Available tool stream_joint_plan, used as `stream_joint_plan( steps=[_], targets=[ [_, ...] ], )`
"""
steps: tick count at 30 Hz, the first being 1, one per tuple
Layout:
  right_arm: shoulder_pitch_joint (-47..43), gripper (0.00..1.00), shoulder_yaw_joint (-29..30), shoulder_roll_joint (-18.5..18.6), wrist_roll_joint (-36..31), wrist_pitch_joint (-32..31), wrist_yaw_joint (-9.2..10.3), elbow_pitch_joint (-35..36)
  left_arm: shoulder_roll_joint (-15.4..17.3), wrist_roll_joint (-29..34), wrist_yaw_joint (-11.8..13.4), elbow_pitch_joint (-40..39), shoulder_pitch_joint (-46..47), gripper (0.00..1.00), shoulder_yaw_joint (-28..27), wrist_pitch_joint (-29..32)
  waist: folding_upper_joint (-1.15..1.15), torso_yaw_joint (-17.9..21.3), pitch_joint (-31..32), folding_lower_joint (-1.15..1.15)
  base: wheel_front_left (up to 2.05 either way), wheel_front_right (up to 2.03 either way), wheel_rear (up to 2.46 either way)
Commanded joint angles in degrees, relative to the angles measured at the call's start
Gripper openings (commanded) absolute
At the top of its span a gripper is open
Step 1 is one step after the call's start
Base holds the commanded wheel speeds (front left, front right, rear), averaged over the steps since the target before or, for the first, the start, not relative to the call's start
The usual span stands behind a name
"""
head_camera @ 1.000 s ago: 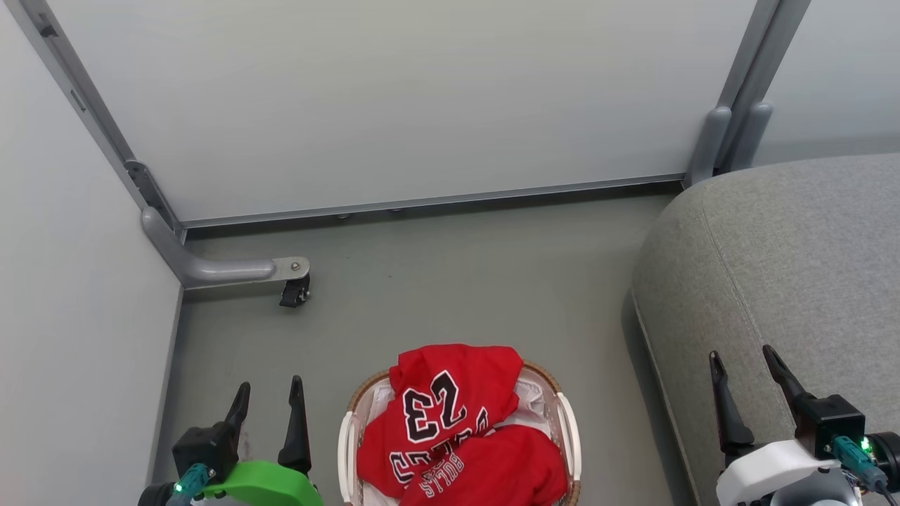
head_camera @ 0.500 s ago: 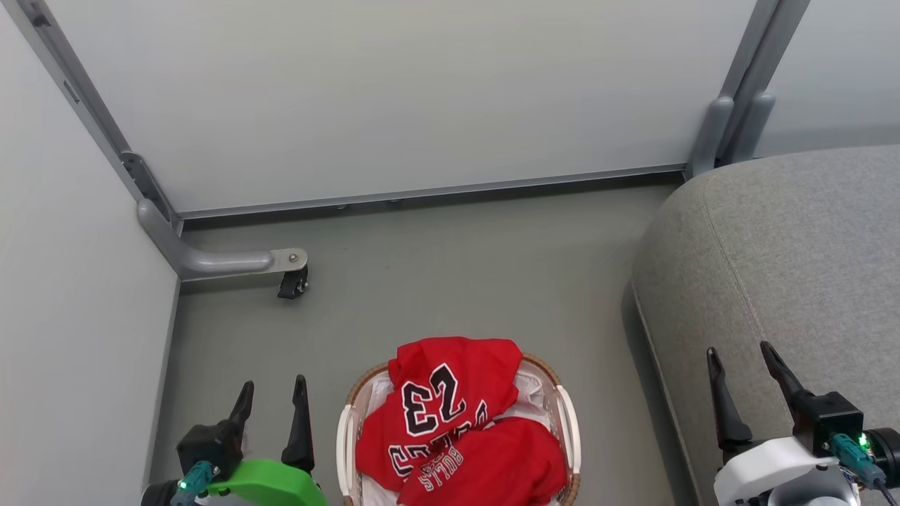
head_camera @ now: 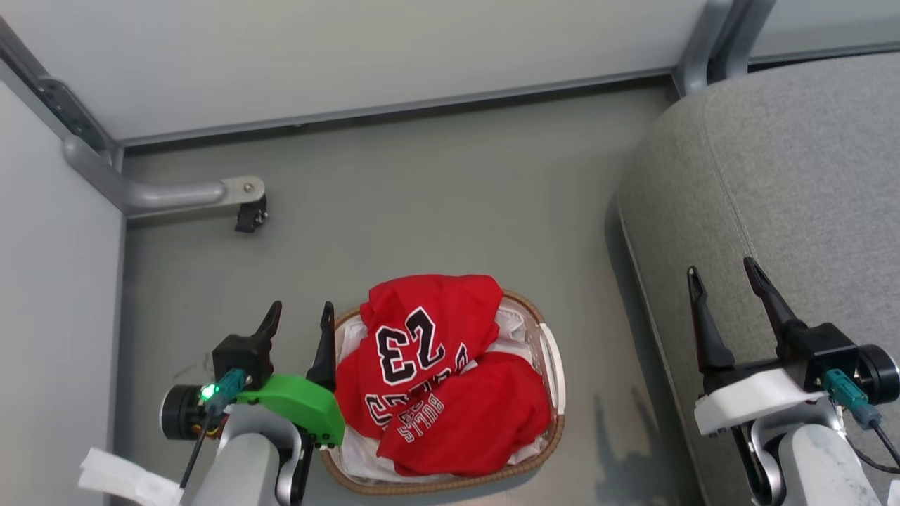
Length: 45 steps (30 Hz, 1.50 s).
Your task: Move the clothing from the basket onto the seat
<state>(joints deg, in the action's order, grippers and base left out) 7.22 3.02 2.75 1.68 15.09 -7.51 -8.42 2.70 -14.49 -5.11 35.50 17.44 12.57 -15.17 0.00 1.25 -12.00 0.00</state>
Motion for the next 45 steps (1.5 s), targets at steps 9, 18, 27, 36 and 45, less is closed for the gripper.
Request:
stream_joint_plan(
  steps=[9, 18, 27, 36, 45],
  targets=[
    [5.42, 1.00, -0.81, 0.21, 2.10, 0.12, 0.05, 1.88, 0.36, 0.70, -0.71, 11.55, 12.15, 1.00, 6.98, 0.02, 0.00, 7.90, -17.47, 0.00, 0.00, 0.00, 0.00],
    [8.53, 1.00, -3.30, 0.18, 4.84, 0.12, 0.05, 3.14, 0.37, -0.74, -0.93, 21.07, 19.16, 1.00, 15.58, 0.02, 0.00, 11.50, -24.60, 0.00, 0.00, 0.00, 0.00],
    [10.14, 1.00, -6.42, 0.19, 7.64, 0.12, 0.05, 3.73, 0.43, -4.50, 1.27, 27.03, 24.05, 1.00, 21.64, 2.42, 0.00, 14.34, -29.23, 0.00, 0.00, 0.00, 0.00],
    [10.93, 1.00, -7.63, 0.20, 9.43, 0.12, 0.05, 4.16, 0.41, -7.66, 6.46, 33.61, 29.37, 1.00, 19.75, 2.71, 0.00, 16.33, -32.87, 0.00, 0.00, 0.00, 0.00],
    [11.49, 1.00, -8.86, 0.21, 10.69, 0.12, 0.05, 3.77, 1.70, -8.74, 9.85, 36.97, 32.35, 1.00, 18.63, 5.07, 0.00, 17.34, -34.13, 0.00, 0.00, 0.00, 0.00]
  ],
)
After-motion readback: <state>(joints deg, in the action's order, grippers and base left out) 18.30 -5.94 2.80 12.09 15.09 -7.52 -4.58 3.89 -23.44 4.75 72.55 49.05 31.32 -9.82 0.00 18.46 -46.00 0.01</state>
